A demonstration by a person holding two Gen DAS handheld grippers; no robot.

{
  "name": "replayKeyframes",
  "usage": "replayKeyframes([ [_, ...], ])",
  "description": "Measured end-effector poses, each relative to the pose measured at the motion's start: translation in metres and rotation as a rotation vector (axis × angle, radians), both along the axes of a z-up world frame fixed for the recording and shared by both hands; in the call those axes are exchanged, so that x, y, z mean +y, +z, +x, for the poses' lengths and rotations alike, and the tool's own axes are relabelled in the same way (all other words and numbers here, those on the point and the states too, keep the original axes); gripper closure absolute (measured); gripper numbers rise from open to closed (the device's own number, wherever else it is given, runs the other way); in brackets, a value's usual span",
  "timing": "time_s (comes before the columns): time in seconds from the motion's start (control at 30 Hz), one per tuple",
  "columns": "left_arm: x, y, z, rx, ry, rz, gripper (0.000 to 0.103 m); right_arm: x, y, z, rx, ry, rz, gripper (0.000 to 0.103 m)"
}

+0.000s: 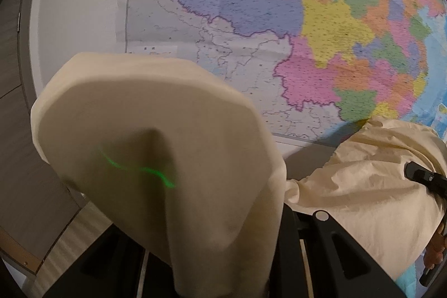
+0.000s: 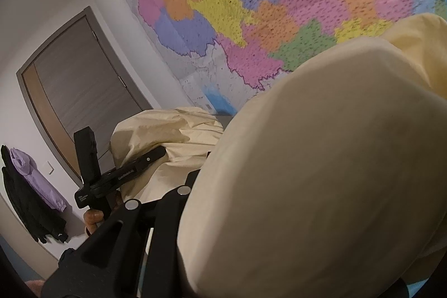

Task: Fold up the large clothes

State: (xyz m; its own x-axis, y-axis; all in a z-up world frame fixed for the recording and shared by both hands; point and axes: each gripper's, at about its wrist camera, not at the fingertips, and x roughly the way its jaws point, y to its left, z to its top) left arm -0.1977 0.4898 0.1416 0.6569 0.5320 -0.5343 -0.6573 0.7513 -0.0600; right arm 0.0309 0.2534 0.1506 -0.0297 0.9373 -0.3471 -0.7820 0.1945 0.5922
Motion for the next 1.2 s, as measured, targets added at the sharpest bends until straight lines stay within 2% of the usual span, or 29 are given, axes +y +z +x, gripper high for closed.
replayKeyframes([
  [0.5, 0.035, -0.017, -0.004, 0.002, 0.063, -0.023, 0.086, 0.020, -0.013, -0.011, -0.013, 0.033, -0.023, 0.086],
  [1.2, 0.076, -0.043, 0.008, 0.036, 0.131, -0.051, 0.086, 0.038, -0.019, -0.018, -0.071, 0.018, -0.059, 0.087],
])
